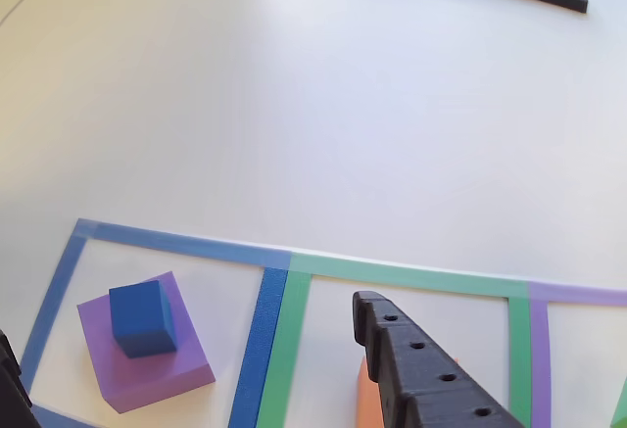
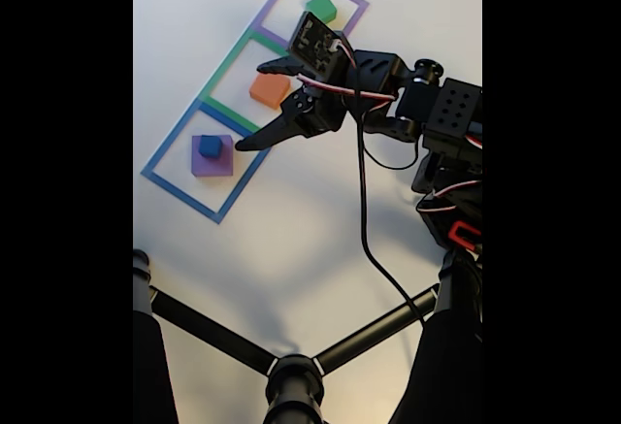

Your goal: Tower of hanoi

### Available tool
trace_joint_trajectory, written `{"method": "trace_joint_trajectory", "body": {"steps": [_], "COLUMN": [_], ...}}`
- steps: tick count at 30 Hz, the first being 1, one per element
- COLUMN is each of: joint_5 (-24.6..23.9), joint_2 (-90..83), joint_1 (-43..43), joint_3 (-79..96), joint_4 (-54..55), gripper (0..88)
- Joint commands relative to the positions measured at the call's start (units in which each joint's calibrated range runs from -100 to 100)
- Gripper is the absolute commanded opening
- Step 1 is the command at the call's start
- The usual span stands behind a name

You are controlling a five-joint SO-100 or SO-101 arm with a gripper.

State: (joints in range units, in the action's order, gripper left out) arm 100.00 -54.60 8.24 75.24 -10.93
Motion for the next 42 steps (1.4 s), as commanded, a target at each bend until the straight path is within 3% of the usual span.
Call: {"method": "trace_joint_trajectory", "body": {"steps": [1,11,19,28,42], "joint_5": [0.00,0.00,0.00,0.00,0.00], "joint_2": [5.32,25.92,39.54,53.72,64.54], "joint_1": [1.26,2.63,3.09,4.23,6.59], "joint_3": [3.50,6.23,6.32,0.68,-7.49], "joint_4": [13.80,41.16,55.32,64.47,66.81], "gripper": [43.0,42.9,42.8,42.4,41.5]}}
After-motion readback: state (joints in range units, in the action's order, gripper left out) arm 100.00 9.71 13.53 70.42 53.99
